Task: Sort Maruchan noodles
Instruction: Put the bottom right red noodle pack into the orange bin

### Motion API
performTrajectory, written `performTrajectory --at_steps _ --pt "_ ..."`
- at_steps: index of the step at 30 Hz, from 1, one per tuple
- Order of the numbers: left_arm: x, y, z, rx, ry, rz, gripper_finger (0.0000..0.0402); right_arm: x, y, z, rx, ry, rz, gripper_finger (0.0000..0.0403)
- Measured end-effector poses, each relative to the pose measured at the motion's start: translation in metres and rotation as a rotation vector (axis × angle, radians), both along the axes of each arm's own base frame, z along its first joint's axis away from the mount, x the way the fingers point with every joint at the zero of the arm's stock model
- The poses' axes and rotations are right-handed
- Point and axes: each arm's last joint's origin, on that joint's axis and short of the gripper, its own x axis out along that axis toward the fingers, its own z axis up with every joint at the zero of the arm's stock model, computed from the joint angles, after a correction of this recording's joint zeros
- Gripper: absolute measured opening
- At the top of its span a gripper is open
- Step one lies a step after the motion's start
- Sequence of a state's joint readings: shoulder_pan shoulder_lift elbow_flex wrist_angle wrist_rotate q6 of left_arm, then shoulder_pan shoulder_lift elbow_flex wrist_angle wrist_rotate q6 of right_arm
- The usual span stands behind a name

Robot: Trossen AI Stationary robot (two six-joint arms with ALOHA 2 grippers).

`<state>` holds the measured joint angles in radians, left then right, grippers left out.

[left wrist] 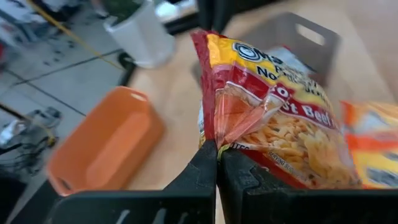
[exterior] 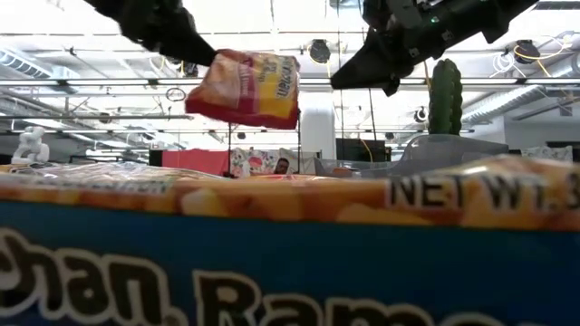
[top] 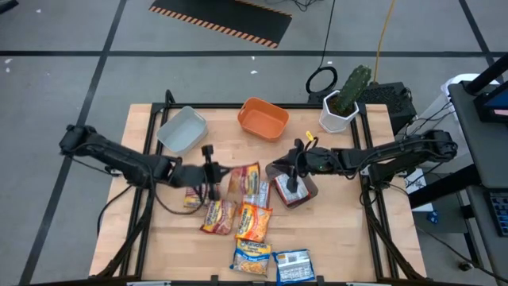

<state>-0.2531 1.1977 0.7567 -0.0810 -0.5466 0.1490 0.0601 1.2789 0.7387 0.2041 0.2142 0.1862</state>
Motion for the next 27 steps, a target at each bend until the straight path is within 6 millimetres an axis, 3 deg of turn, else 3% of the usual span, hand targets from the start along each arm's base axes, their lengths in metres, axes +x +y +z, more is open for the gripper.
performTrajectory --at_steps 8,16,27 --pt "0.007 0.042 0.014 -0.006 -0.128 0.162 0.0001 0.002 0.000 0.005 -0.007 -0.051 0.005 0.0095" --pt "0.007 0.069 0.013 -0.175 -0.221 0.346 0.0001 0.018 0.010 -0.004 -0.164 -0.100 0.082 0.0167" --pt "0.007 0.069 0.011 -0.363 -0.272 0.379 0.0001 0.039 0.049 -0.035 -0.875 0.009 0.115 0.0225"
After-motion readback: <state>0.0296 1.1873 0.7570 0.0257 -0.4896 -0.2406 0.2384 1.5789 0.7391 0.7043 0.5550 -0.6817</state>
